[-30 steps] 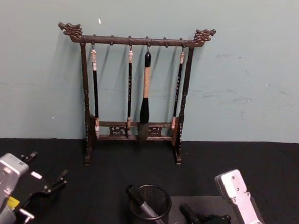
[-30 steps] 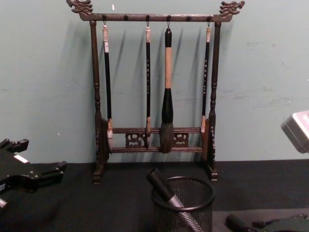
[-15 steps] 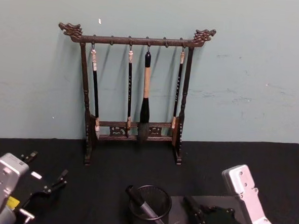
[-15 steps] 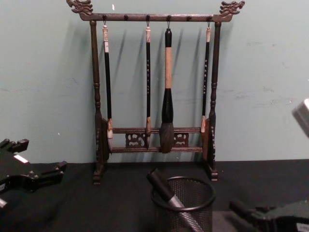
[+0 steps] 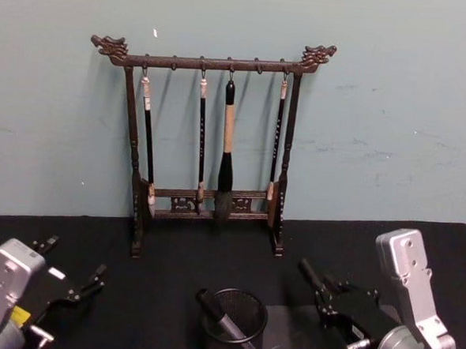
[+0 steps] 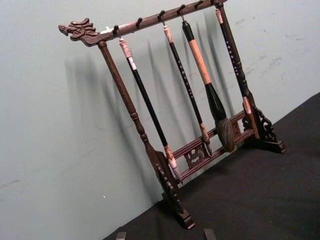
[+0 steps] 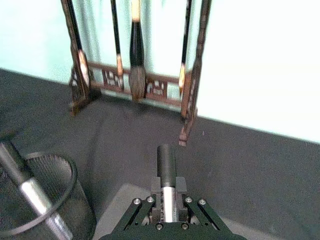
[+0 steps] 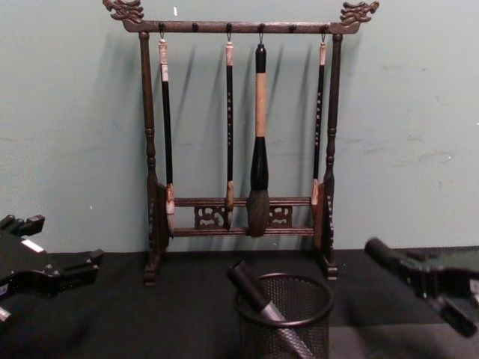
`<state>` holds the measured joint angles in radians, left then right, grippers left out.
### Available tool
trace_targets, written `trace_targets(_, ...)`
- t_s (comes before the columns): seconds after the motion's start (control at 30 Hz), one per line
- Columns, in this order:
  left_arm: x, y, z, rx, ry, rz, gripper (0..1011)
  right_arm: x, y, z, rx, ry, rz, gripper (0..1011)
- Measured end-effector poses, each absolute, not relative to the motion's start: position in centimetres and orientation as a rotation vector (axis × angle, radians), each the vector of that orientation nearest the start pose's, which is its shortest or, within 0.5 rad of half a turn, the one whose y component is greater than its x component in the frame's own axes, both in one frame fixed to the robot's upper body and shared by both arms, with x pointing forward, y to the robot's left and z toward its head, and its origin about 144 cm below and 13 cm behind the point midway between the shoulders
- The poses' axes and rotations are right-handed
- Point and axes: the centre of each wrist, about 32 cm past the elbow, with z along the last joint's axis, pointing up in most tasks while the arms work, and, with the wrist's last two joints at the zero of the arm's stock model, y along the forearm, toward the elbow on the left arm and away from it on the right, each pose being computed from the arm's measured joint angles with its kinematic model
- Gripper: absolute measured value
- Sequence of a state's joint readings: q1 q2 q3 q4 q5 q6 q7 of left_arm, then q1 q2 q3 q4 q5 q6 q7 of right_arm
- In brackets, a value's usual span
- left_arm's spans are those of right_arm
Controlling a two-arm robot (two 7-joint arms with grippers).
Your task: Pick up the water-based marker from the table and place it into the pen holder.
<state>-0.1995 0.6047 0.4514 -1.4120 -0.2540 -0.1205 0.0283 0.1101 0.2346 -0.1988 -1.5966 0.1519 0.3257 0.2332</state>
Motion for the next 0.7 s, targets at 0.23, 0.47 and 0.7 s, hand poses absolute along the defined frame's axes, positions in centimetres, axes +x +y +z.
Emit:
trace_targets(0.23, 48.9, 31.0, 114.0, 0.305, -0.285, 1.248, 1001, 49.2, -22.9, 119.0, -0.168, 0.055, -1.129, 178)
trace_targets(0.47, 48.9, 31.0, 114.0, 0.304, -0.285, 1.248, 1001, 49.9, -22.0, 119.9, -0.089, 0.013, -1.063, 178)
trace_targets(0.7, 48.9, 31.0, 114.0, 0.304, -0.285, 1.248, 1001, 50.4, -20.5, 120.4, -0.038, -0.006, -0.977, 178)
